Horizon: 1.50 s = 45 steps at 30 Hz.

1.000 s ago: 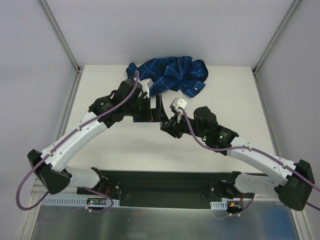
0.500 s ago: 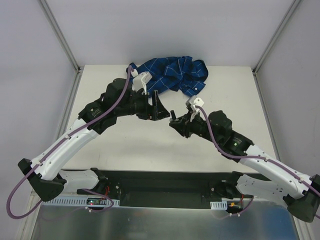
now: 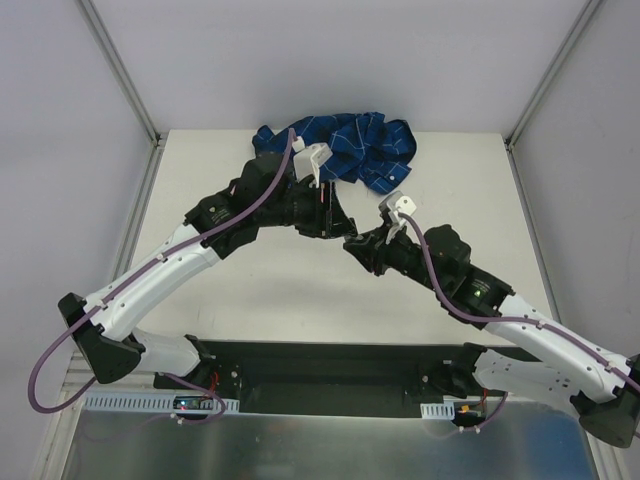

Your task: Paint the nails

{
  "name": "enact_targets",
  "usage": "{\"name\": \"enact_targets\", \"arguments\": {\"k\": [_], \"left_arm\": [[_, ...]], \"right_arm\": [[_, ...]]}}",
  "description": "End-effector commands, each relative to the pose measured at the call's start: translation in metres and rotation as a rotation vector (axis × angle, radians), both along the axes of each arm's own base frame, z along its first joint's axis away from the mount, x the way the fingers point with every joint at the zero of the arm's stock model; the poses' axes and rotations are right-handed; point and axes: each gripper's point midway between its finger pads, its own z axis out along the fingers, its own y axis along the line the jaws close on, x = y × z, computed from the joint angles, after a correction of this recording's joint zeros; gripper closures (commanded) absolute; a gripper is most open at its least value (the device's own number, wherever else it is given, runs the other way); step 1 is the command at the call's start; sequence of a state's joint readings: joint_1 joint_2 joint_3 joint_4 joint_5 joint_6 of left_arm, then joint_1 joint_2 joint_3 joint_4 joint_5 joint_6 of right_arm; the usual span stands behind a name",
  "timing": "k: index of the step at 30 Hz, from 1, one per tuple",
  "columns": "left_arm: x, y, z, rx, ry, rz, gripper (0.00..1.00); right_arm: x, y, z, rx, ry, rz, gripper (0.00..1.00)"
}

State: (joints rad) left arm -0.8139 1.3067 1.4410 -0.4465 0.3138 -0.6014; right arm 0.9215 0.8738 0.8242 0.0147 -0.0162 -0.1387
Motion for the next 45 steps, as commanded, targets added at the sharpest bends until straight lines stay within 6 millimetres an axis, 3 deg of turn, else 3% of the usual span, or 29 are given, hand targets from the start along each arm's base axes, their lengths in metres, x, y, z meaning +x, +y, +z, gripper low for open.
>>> {"name": "enact_targets", "arguments": {"k": [1,13,16,20,21,24,27,28,34,37,39,45], "left_arm": [[0.001,-0.012,0.029,-0.062,-0.065,-0.019,0.66],[-0.006,-0.029,0.025,-0.055,-0.038,-0.043,0.71],[-0.009,-0.032,0.027,-0.062,-0.032,-0.064,0.8],[-0.015,-0.03,0.024,-0.059,-0.032,-0.089,1.0],[-0.018,-0.029,0.025,-0.062,-0.036,-0.101,1.0],[-0.032,-0.024,0.025,-0.069,-0.068,-0.18,1.0],[-0.052,-0.014,0.033,-0.104,-0.144,-0.283,1.0],[-0.061,-0.012,0.035,-0.119,-0.165,-0.327,1.0],[-0.118,0.015,0.066,-0.296,-0.34,-0.551,1.0],[-0.139,0.028,0.079,-0.375,-0.399,-0.608,1.0],[-0.146,0.035,0.084,-0.403,-0.422,-0.624,1.0],[-0.133,0.033,0.091,-0.405,-0.371,-0.509,0.99]], "right_arm": [[0.001,-0.004,0.023,0.053,-0.048,-0.035,1.0],[0.001,-0.009,0.031,0.05,-0.073,-0.081,1.0],[-0.001,-0.007,0.033,0.049,-0.077,-0.073,1.0],[-0.007,-0.006,0.039,0.077,-0.083,-0.046,1.0],[-0.009,-0.007,0.042,0.086,-0.086,-0.041,1.0],[-0.023,-0.001,0.049,0.101,-0.09,0.046,1.0],[-0.05,0.009,0.058,0.127,-0.096,0.218,1.0],[-0.068,0.015,0.061,0.14,-0.089,0.33,1.0],[-0.127,0.024,0.097,0.275,-0.05,0.704,1.0],[-0.143,0.024,0.117,0.353,-0.049,0.8,1.0],[-0.145,0.025,0.124,0.365,-0.042,0.815,1.0],[-0.13,0.029,0.118,0.33,-0.034,0.734,1.0]]}}
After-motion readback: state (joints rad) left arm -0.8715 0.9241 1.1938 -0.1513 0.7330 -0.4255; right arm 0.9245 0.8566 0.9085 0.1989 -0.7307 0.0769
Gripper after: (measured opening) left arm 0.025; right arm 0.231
